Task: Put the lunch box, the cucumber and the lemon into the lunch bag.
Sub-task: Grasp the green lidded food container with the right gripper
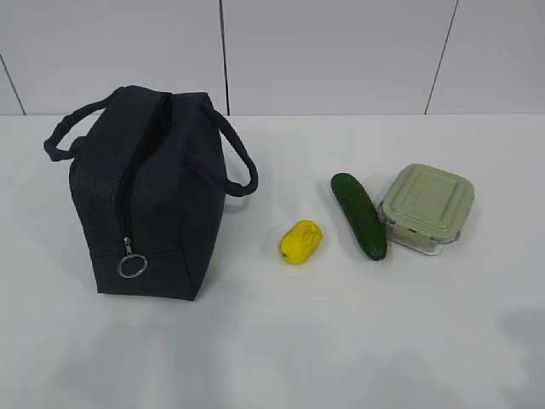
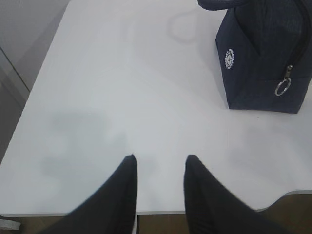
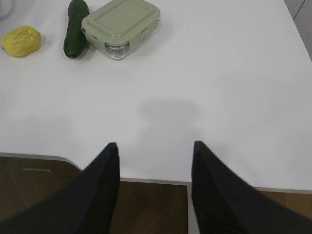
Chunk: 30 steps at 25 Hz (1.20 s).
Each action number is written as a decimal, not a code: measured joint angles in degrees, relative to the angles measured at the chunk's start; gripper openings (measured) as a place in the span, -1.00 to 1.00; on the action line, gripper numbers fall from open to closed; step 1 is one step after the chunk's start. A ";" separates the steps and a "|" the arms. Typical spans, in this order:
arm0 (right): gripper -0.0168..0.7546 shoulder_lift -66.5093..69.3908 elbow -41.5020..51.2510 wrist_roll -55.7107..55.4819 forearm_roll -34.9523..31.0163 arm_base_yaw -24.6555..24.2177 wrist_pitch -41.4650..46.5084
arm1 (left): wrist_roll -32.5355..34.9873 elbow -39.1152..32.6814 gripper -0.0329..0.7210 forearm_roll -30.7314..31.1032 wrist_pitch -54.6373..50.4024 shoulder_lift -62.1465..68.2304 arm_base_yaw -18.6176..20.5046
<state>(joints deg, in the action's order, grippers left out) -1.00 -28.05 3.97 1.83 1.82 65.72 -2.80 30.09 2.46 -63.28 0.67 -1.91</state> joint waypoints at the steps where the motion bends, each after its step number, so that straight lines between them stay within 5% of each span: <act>1: -0.01 0.00 0.00 0.00 0.00 0.00 0.00 | 0.00 0.00 -0.29 0.00 0.00 0.00 0.00; 30: -0.01 8.73 -3.52 -1.43 -3.45 0.00 -1.48 | 0.00 0.00 -0.29 0.00 0.00 0.00 0.00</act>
<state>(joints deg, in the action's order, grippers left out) 7.73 -31.57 2.53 -1.63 1.82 64.24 -2.80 30.09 2.46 -63.28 0.67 -1.91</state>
